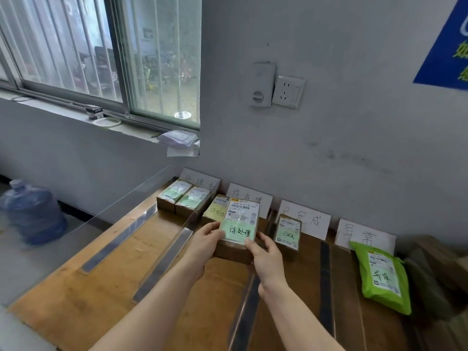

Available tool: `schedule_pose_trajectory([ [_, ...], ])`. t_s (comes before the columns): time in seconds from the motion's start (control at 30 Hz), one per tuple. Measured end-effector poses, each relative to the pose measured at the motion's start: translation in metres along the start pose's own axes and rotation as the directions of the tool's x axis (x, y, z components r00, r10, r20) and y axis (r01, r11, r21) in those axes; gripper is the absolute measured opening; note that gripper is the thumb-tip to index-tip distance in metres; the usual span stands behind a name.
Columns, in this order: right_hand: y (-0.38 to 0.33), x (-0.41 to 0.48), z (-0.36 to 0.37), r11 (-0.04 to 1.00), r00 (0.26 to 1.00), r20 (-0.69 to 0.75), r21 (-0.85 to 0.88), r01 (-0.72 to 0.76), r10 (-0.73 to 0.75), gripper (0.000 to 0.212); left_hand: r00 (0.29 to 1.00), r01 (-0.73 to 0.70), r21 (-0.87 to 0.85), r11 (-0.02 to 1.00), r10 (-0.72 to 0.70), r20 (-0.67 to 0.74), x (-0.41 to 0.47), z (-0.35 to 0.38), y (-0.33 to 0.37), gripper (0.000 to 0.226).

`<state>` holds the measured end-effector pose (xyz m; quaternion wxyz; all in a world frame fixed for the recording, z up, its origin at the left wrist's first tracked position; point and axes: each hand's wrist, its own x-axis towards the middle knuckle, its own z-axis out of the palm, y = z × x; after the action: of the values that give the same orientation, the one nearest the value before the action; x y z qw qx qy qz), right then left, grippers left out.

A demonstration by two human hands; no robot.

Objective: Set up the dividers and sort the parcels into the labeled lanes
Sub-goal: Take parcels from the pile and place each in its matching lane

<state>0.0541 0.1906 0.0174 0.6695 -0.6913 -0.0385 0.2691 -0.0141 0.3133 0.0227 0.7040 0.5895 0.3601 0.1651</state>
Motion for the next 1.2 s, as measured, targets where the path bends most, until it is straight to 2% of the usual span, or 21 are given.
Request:
schedule_pose_trajectory([
  [0.17, -0.003, 0.04, 0.026, 0.999, 0.996, -0.073, 0.004, -0.042, 0.042, 0.051, 1.0, -0.011, 0.097, 0.995, 0.01, 0.005, 0.051, -0.006, 0.003, 0.038],
  [0.3, -0.007, 0.07, 0.043, 0.997, 0.988, -0.136, -0.011, -0.07, 0.068, 0.051, 0.999, -0.043, 0.261, 0.965, 0.039, 0.017, 0.091, -0.007, 0.001, 0.043],
  [0.43, -0.005, 0.101, 0.06, 0.994, 0.97, -0.218, -0.012, -0.11, 0.105, 0.051, 0.997, -0.073, 0.433, 0.899, 0.061, 0.041, 0.129, -0.008, 0.002, 0.045],
  [0.53, -0.001, 0.121, 0.067, 0.989, 0.948, -0.285, -0.002, -0.149, 0.142, 0.051, 0.988, -0.143, 0.555, 0.82, 0.084, 0.131, 0.152, -0.006, -0.001, 0.045],
  [0.7, 0.012, 0.152, 0.073, 0.978, 0.909, -0.369, 0.004, -0.207, 0.194, 0.051, 0.955, -0.277, 0.741, 0.612, 0.087, 0.285, 0.186, -0.001, -0.01, 0.037],
  [0.8, 0.022, 0.168, 0.074, 0.97, 0.893, -0.388, 0.014, -0.241, 0.227, 0.051, 0.933, -0.354, 0.85, 0.39, 0.083, 0.35, 0.202, -0.002, -0.014, 0.03],
  [0.93, 0.034, 0.184, 0.074, 0.961, 0.878, -0.404, 0.008, -0.276, 0.256, 0.051, 0.932, -0.362, 0.923, 0.132, 0.036, 0.36, 0.217, -0.006, -0.024, 0.047],
  [1.0, 0.04, 0.191, 0.073, 0.959, 0.877, -0.408, -0.016, -0.284, 0.254, 0.051, 0.931, -0.363, 0.925, 0.11, 0.01, 0.364, 0.221, -0.009, -0.028, 0.051],
  [1.2, 0.05, 0.209, 0.068, 0.947, 0.862, -0.453, -0.101, -0.304, 0.229, 0.047, 0.924, -0.382, 0.909, 0.167, 0.068, 0.375, 0.226, -0.011, -0.034, 0.048],
])
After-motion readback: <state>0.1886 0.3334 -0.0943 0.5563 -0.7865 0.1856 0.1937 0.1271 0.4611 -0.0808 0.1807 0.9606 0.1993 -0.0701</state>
